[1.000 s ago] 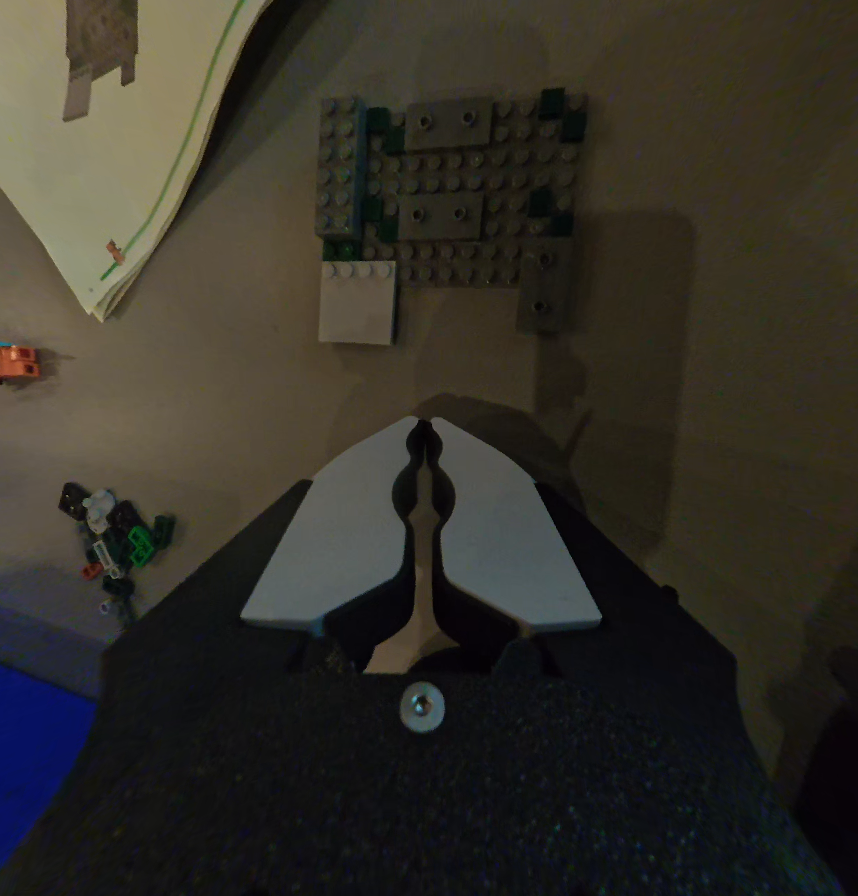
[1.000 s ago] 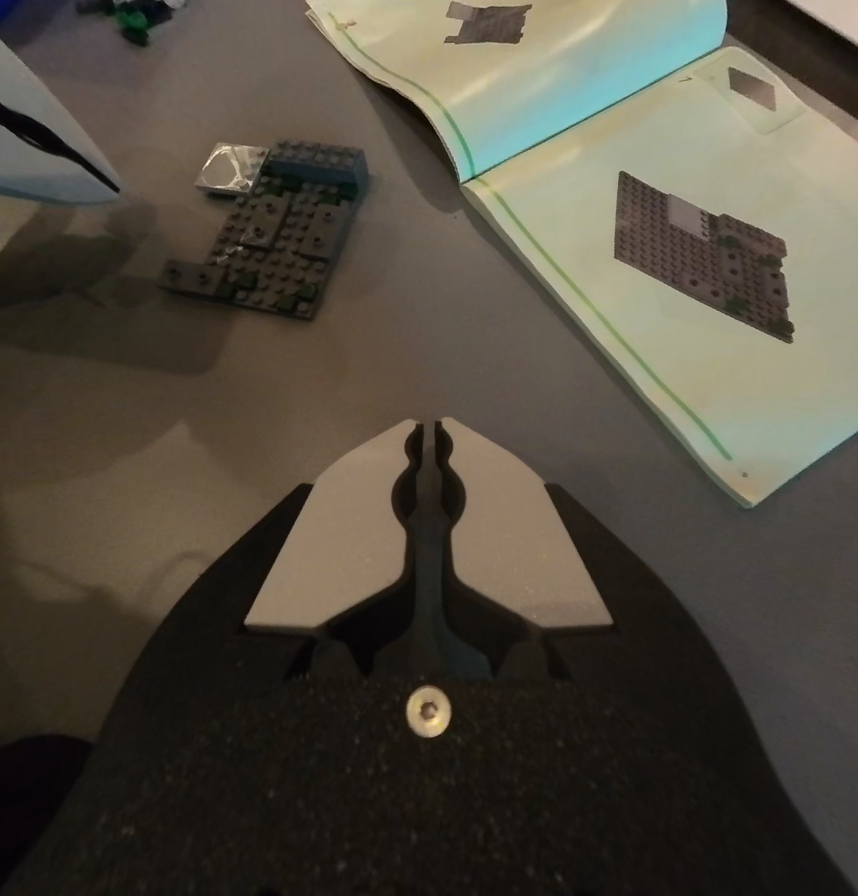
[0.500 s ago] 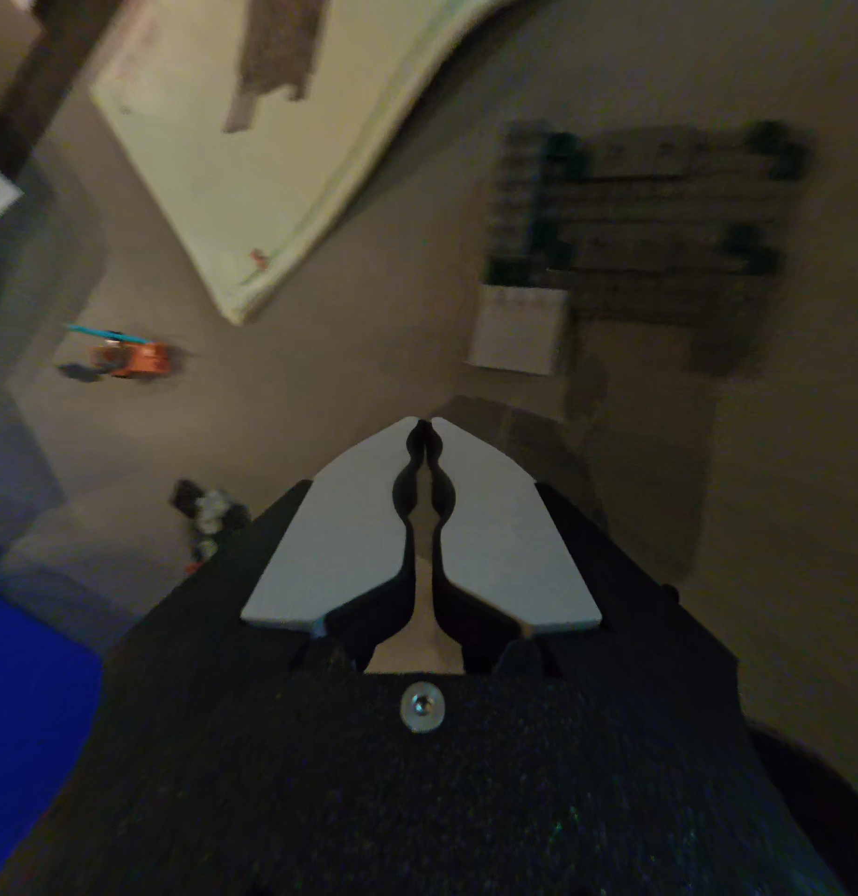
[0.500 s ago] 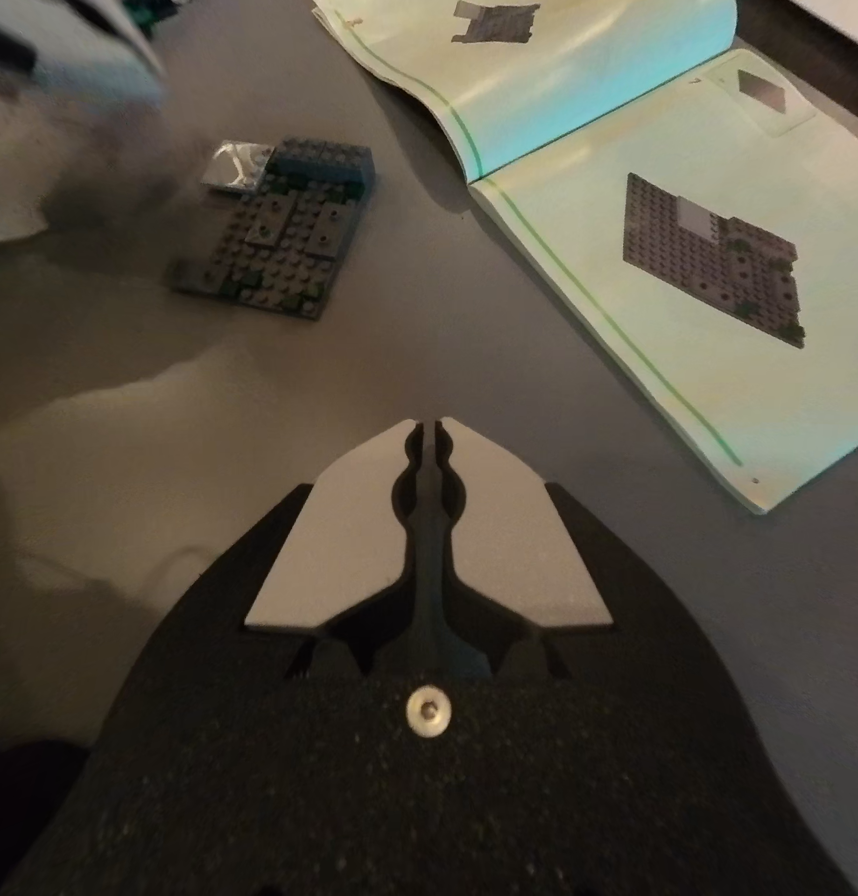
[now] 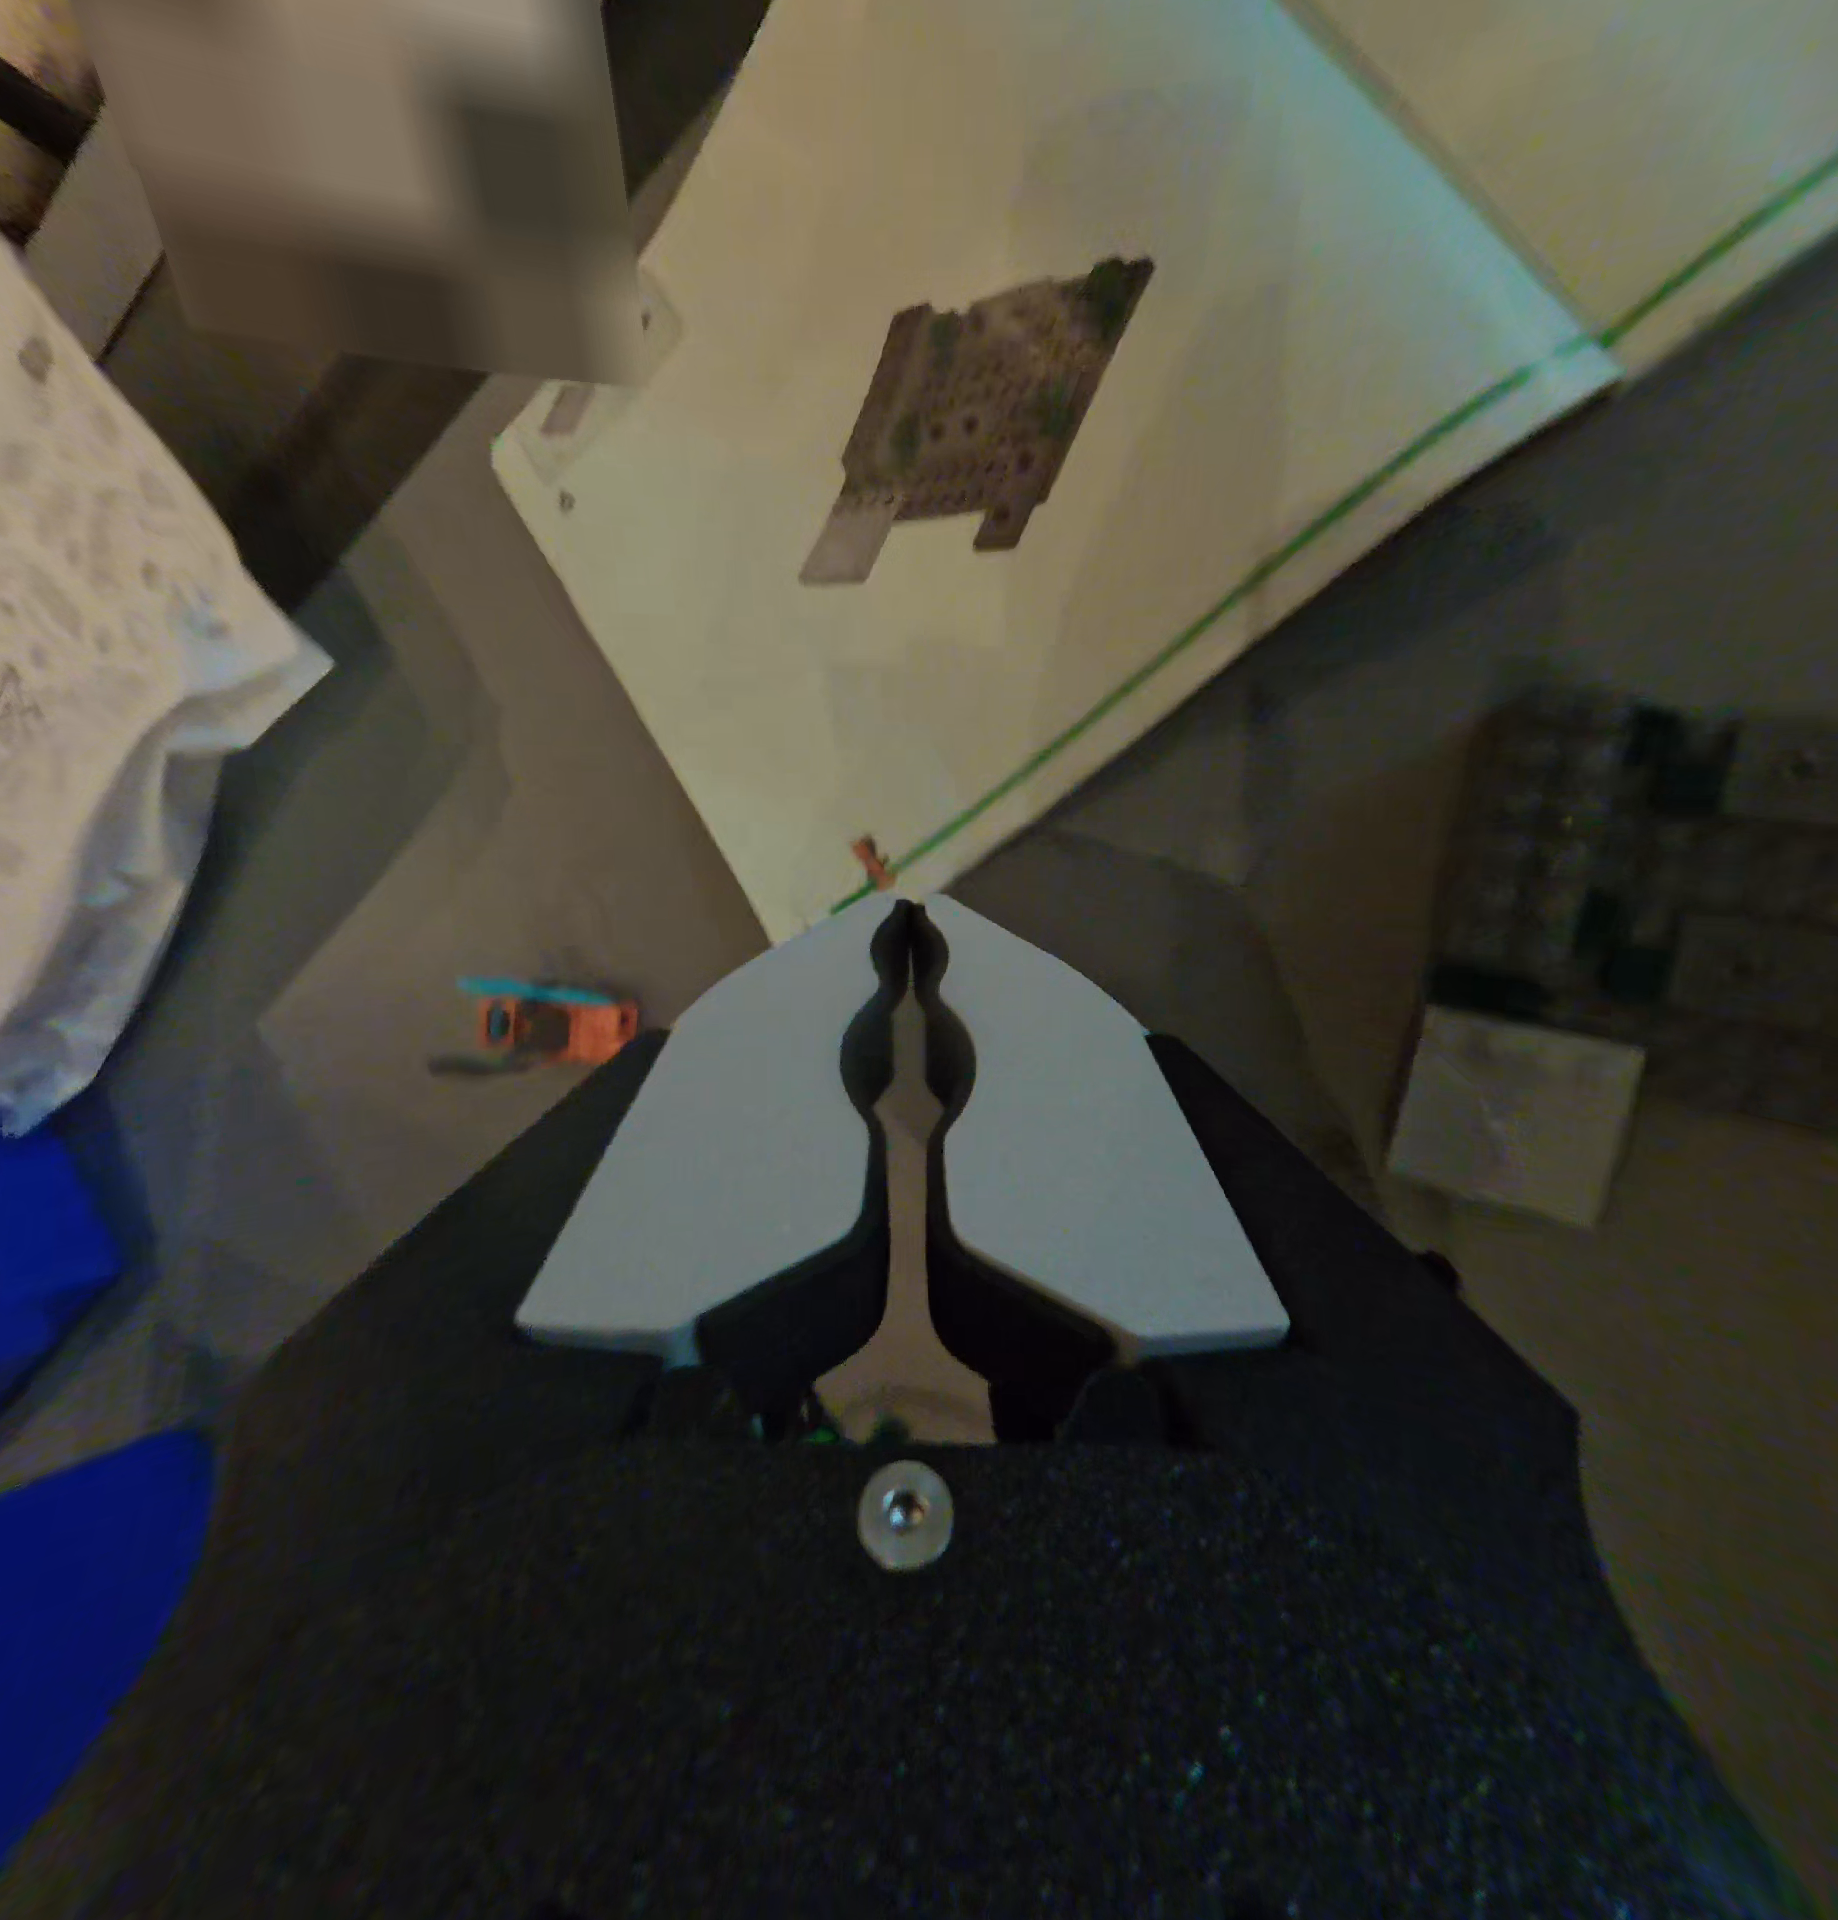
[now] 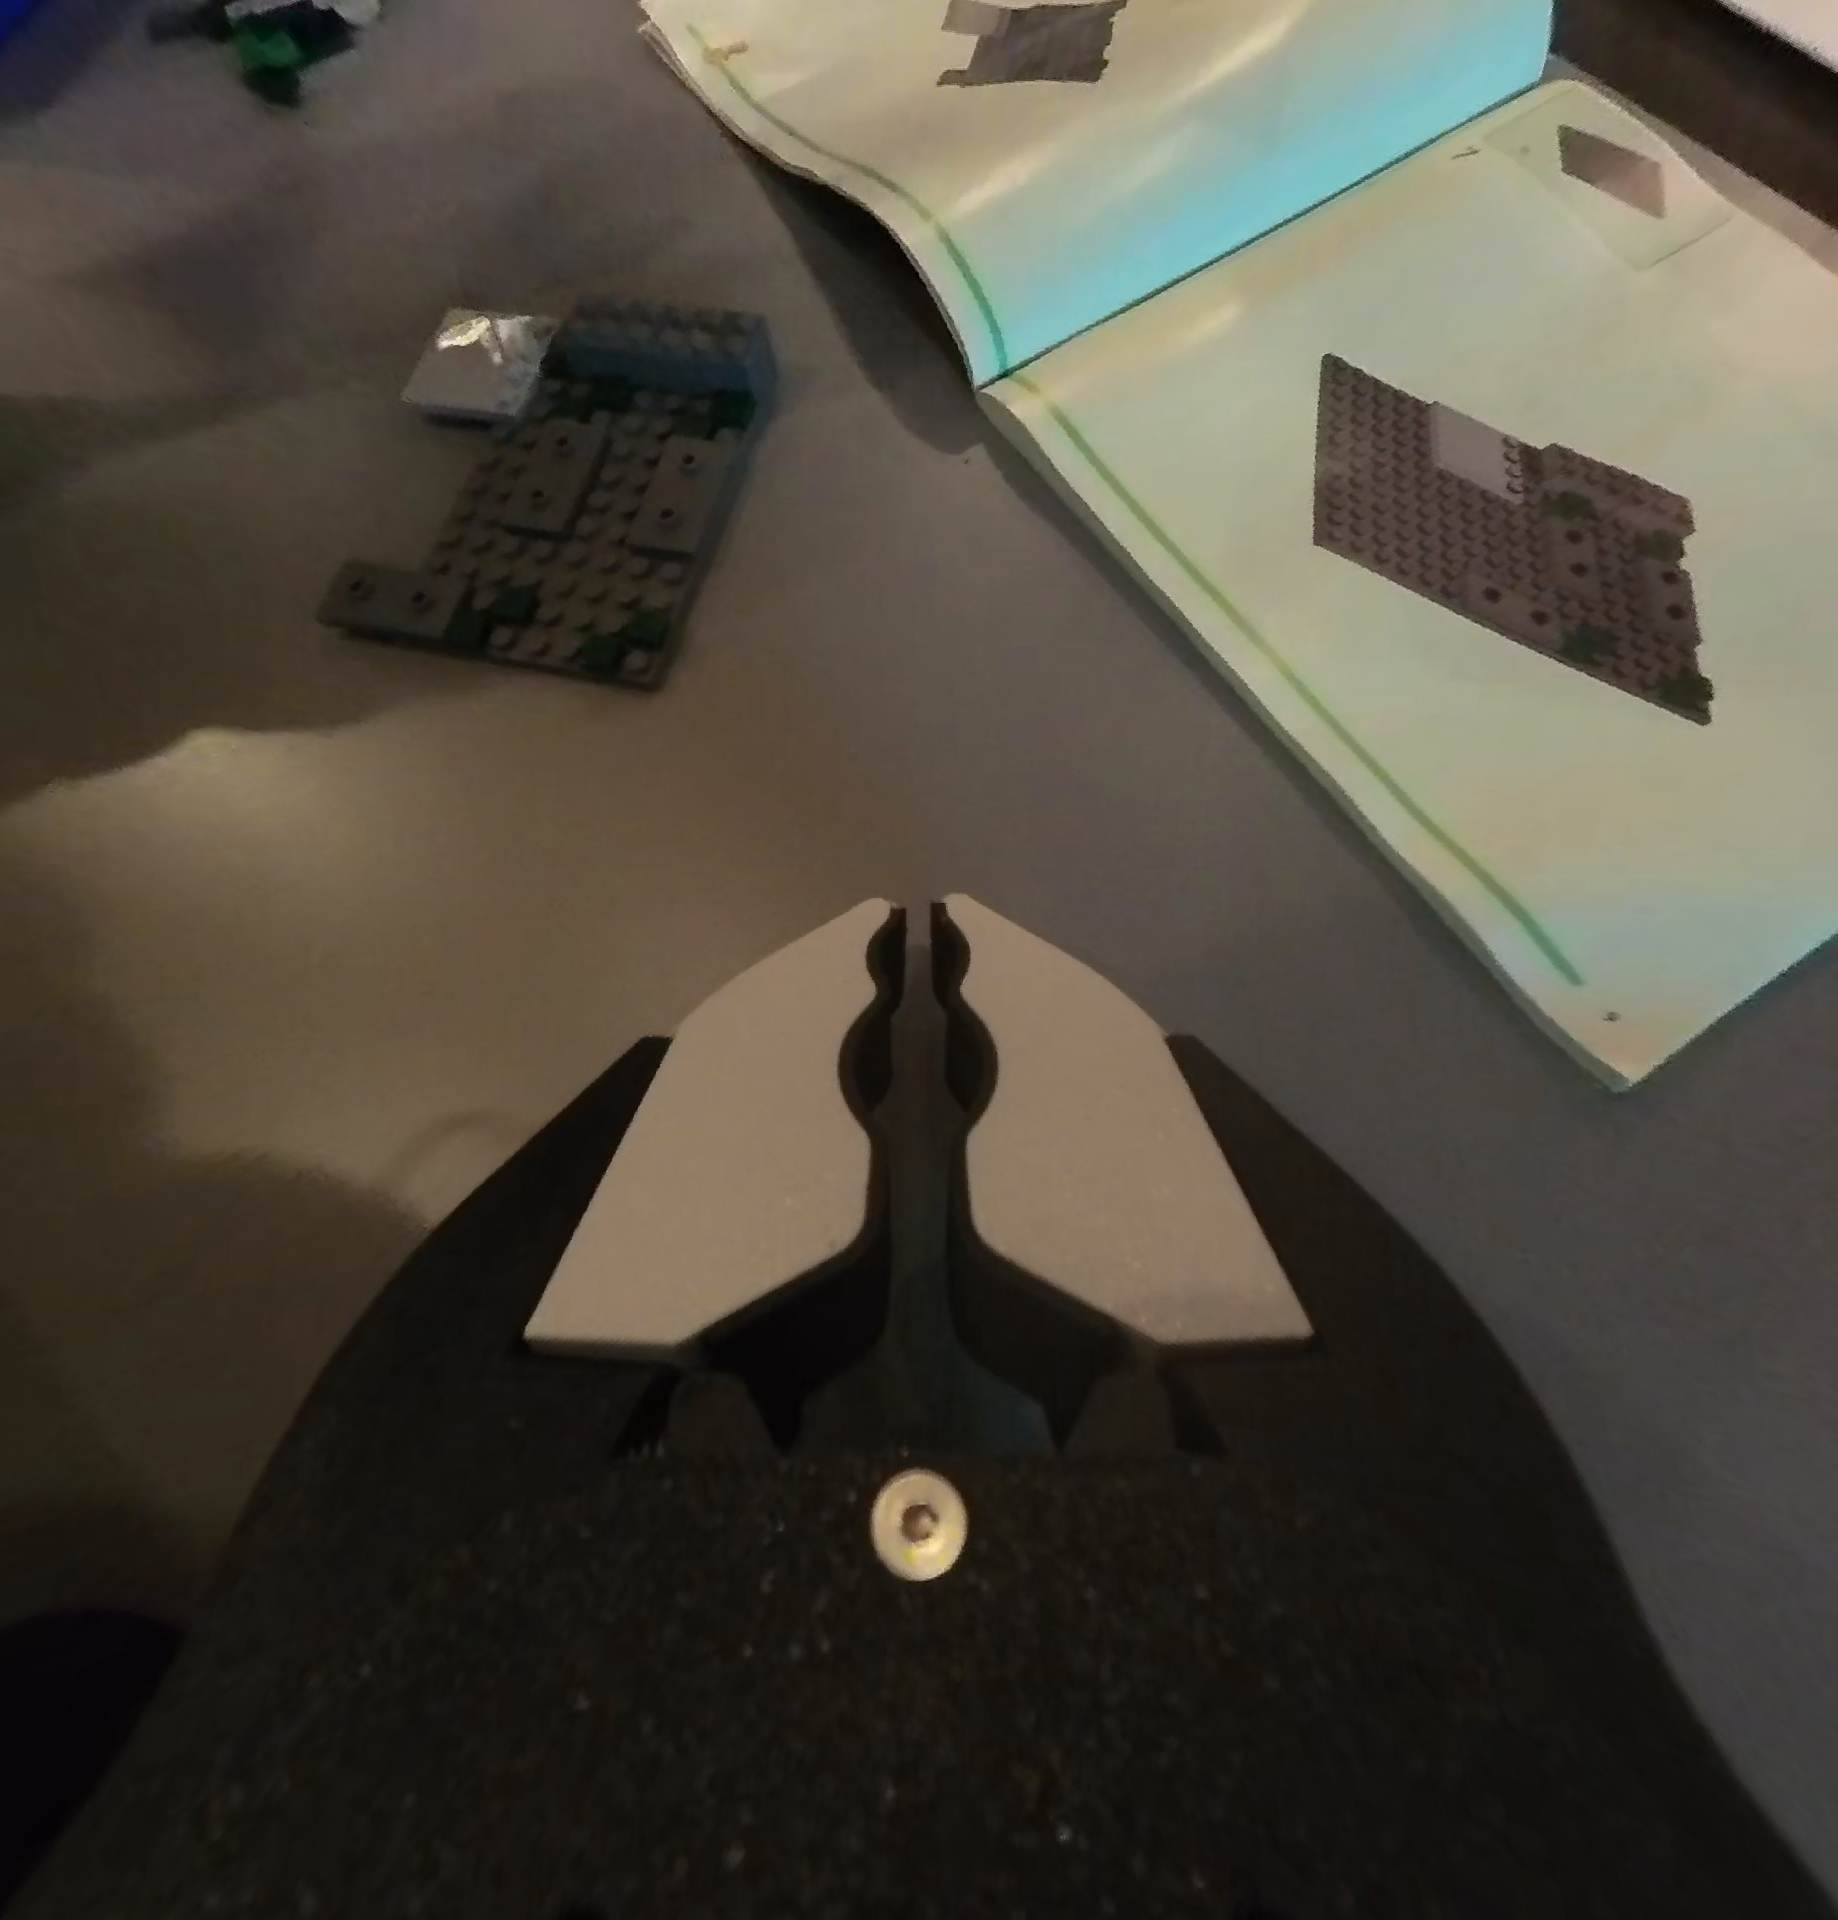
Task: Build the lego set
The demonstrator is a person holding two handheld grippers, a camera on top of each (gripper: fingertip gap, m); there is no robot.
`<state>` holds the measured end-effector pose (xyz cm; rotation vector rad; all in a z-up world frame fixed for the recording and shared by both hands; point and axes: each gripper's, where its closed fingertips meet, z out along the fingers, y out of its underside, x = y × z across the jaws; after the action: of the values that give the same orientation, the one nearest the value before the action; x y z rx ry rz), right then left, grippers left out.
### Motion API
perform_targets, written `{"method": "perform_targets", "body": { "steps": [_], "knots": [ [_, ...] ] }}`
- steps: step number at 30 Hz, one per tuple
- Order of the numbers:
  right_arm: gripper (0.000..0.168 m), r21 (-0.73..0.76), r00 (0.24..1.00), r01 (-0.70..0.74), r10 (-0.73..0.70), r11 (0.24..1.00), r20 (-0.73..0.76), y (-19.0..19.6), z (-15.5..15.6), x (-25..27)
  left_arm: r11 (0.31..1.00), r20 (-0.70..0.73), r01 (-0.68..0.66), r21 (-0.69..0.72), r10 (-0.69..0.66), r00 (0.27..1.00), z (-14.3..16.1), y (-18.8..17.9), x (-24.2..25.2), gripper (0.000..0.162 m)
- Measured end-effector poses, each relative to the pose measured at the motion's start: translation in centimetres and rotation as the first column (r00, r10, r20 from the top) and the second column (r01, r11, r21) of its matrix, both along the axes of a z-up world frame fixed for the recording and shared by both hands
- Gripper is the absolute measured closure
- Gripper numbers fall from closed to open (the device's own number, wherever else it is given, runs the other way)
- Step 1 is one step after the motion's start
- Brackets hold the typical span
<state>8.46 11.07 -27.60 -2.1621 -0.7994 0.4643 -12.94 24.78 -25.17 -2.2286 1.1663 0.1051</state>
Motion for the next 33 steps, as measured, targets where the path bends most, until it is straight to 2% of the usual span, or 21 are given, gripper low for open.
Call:
{"method": "perform_targets", "body": {
  "steps": [15, 25, 33],
  "knots": [
    [0.164, -0.001, 1.000, 0.001, -0.001, 1.000, -0.003, 0.0, 0.0, 0.2, 0.996, -0.115, 0.080, -0.047, -0.085, 0.990, -2.0, 3.0, 0.3, 0.162],
    [0.164, 0.001, 1.000, 0.000, 0.000, 1.000, -0.001, 0.0, 0.0, 0.2, 0.977, -0.192, 0.203, -0.071, -0.213, 0.958, -2.2, 4.9, -0.3, 0.162],
    [0.164, 0.000, 1.000, -0.001, 0.001, 1.000, -0.003, 0.1, -0.1, 0.2, 0.947, -0.194, 0.305, -0.101, -0.320, 0.927, -2.5, 5.3, 0.3, 0.162]
  ]
}}
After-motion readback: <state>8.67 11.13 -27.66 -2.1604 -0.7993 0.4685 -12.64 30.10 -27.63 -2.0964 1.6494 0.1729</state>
